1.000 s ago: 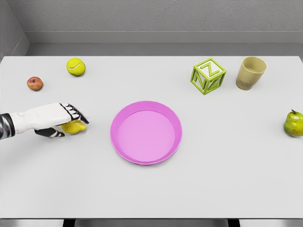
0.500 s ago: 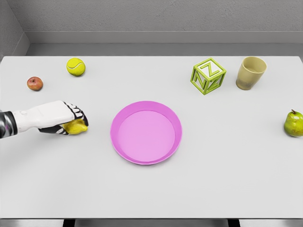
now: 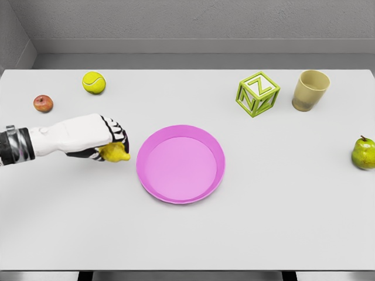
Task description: Put the lemon on the plate with left arm
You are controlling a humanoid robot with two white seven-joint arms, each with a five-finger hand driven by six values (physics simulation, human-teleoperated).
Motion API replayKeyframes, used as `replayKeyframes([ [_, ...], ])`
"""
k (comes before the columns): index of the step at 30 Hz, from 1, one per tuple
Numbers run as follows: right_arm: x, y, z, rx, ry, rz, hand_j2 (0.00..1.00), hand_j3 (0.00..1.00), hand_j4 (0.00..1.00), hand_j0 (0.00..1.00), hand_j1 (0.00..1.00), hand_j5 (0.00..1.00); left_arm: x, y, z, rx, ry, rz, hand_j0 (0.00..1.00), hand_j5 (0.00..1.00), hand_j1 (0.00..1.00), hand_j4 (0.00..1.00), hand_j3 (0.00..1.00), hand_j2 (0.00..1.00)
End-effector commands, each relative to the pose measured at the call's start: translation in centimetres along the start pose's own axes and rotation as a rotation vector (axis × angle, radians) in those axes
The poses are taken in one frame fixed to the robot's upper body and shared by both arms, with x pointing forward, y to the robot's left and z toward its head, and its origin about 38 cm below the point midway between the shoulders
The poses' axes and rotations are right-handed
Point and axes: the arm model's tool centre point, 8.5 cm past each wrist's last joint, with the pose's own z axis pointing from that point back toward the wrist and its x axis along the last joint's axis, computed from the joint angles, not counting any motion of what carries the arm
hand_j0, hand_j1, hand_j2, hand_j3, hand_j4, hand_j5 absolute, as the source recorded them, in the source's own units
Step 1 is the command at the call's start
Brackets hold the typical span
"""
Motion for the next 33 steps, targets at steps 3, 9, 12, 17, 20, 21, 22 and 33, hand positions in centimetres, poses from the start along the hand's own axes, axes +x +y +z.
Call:
replayKeyframes([
  [3,0.0,0.0,0.0,0.000,0.000,0.000,1.00,1.00,1.00,1.00,1.00,1.00,1.6,0.5,-1.3,0.021,-0.053,-0.008,0.45,0.45,0.45,0.45,0.45,0.45],
  [9,0.0,0.0,0.0,0.000,0.000,0.000,1.00,1.00,1.00,1.00,1.00,1.00,3.0,1.4,-4.2,0.028,-0.128,-0.022,0.45,0.45,0.45,0.45,0.45,0.45],
  [12,0.0,0.0,0.0,0.000,-0.001,0.000,1.00,1.00,1.00,1.00,1.00,1.00,4.3,2.3,-6.6,0.046,-0.190,-0.034,0.45,0.45,0.45,0.45,0.45,0.45],
  [17,0.0,0.0,0.0,0.000,0.000,0.000,1.00,1.00,1.00,1.00,1.00,1.00,2.8,5.4,-4.8,0.111,-0.133,-0.082,1.00,1.00,1.00,1.00,1.00,1.00],
  [20,0.0,0.0,0.0,0.000,0.000,0.000,1.00,1.00,1.00,1.00,1.00,1.00,0.2,5.0,-0.5,0.065,-0.019,-0.095,1.00,1.00,1.00,1.00,1.00,1.00],
  [21,0.0,0.0,0.0,0.000,0.000,0.000,1.00,1.00,1.00,1.00,1.00,1.00,-0.2,4.3,0.5,0.051,0.008,-0.081,1.00,1.00,1.00,1.00,1.00,1.00],
  [22,0.0,0.0,0.0,0.000,0.000,0.000,1.00,1.00,1.00,1.00,1.00,1.00,-0.6,3.6,1.6,0.028,0.033,-0.073,1.00,1.00,1.00,1.00,1.00,1.00],
  [33,0.0,0.0,0.0,0.000,0.000,0.000,1.00,1.00,1.00,1.00,1.00,1.00,-2.8,0.4,6.1,-0.052,0.147,0.016,1.00,1.00,1.00,1.00,1.00,1.00],
])
